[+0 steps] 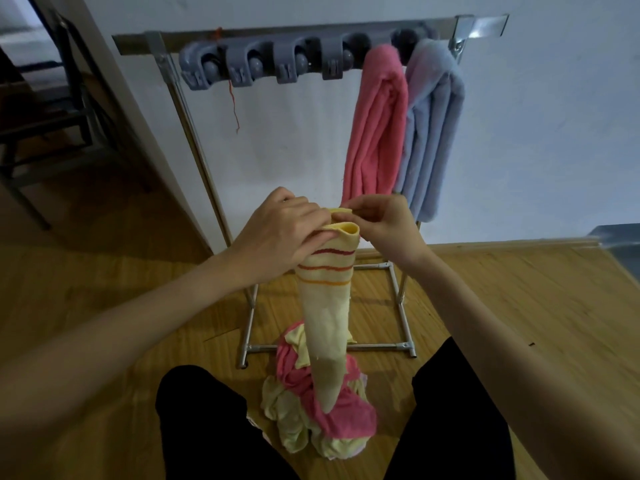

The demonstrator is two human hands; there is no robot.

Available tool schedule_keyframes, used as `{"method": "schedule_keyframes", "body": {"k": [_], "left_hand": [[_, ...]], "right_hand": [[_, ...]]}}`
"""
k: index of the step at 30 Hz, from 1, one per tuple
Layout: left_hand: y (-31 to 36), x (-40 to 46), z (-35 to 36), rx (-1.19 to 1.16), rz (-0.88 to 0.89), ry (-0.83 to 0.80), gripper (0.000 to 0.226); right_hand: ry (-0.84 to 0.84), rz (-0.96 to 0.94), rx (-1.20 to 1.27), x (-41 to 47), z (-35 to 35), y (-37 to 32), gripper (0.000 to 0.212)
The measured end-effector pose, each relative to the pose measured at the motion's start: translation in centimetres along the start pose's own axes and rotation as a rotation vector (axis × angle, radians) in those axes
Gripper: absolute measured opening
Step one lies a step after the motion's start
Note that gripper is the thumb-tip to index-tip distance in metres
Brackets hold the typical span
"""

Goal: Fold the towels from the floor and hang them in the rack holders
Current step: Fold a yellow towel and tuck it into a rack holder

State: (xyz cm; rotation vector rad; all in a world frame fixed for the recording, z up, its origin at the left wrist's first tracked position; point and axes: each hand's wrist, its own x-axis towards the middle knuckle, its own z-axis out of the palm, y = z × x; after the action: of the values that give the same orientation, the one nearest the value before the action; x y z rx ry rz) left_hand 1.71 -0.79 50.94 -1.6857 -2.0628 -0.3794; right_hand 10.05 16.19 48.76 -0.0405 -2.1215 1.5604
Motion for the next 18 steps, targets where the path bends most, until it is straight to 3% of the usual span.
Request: {"method": "schedule_keyframes", "body": {"k": [10,18], "left_hand": [[-0.2,0.3,0.1,-0.024,-0.106,0.069,0.028],[-0.6,0.9,-0.3,-0.072,-0.203,0.123,0.025]], "right_hand": [[-0.015,-0.05,0.035,-0.1,-0.1,-1.0,0.018],[-0.131,-0.023,0.135,0.0,-1.0,-1.4,0.027]]}}
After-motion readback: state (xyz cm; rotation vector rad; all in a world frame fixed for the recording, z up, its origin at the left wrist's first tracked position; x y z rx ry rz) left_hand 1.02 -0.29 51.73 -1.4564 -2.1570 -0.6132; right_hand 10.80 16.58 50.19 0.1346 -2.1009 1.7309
